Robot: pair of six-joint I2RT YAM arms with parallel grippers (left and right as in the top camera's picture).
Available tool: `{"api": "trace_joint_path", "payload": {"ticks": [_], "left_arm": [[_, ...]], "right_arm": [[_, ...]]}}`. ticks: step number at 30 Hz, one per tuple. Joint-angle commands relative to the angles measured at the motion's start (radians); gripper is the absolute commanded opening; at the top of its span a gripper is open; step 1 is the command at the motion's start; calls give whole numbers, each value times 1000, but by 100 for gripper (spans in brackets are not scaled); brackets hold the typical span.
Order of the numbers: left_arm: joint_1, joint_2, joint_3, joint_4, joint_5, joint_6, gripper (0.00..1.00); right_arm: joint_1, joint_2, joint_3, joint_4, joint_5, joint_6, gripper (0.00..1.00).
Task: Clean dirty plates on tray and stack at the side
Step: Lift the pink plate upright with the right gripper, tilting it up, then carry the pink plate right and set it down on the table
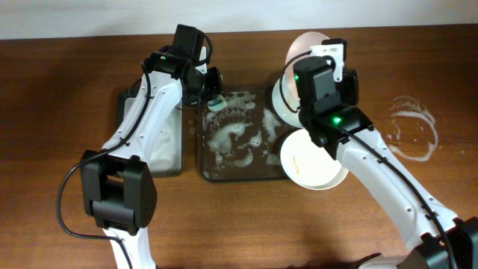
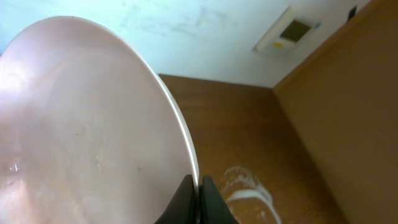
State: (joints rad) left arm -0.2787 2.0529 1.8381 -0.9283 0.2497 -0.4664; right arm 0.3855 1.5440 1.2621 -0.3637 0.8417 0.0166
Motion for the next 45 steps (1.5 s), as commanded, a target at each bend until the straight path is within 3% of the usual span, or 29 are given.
{"api": "trace_joint_path", "payload": {"ticks": [1, 5, 8, 15, 21, 35, 40, 45], "left_arm": [[2, -6, 6, 0, -11, -15, 1], [2, -6, 6, 0, -11, -15, 1], [2, -6, 6, 0, -11, -15, 0], [2, -6, 6, -2, -15, -15, 0], [2, -6, 6, 0, -15, -15, 1], [2, -6, 6, 0, -16, -15, 0], [2, -6, 6, -1, -30, -15, 0], [2, -6, 6, 0, -31, -15, 1]], "right_arm": [[-22, 7, 10, -26, -45, 82, 4], [-38, 7, 10, -7, 17, 61, 4], [-30, 7, 10, 49, 100, -62, 4], [54, 7, 10, 45, 164, -115, 4], [110, 7, 11, 151, 326, -226, 4], [103, 14, 5, 105, 312, -189, 4], [21, 13, 5, -10, 112, -48, 4], [-121, 12, 6, -103, -257, 64, 4]]}}
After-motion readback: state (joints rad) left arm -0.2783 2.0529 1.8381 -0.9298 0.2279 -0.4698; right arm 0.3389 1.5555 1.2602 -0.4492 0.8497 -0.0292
